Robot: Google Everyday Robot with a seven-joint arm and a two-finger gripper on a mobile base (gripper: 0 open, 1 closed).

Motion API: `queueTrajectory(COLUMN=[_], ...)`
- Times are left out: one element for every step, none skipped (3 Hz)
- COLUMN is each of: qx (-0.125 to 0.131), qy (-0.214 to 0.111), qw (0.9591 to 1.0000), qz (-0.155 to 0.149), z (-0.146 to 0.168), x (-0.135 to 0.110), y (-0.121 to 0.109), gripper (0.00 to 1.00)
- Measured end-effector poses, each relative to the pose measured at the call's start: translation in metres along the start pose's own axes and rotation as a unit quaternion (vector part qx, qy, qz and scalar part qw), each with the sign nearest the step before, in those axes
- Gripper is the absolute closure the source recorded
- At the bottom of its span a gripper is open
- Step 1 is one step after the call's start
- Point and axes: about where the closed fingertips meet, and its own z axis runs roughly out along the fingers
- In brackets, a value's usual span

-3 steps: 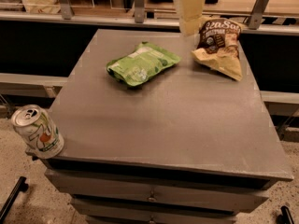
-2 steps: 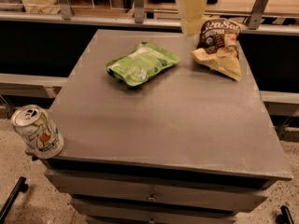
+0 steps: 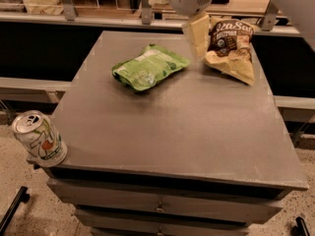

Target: Move green rice chip bag near 7up can

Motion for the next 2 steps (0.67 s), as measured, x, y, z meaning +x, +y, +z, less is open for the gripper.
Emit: queueTrajectory(qx=[-0.016,-0.034], qy=[-0.023,-0.044], qw=[0.9992,0.9972], qz=[-0.027,-0.049], z=[0.049,0.097], x=[0.013,0.022], y=[-0.004,-0.014], gripper=[0.0,0.0])
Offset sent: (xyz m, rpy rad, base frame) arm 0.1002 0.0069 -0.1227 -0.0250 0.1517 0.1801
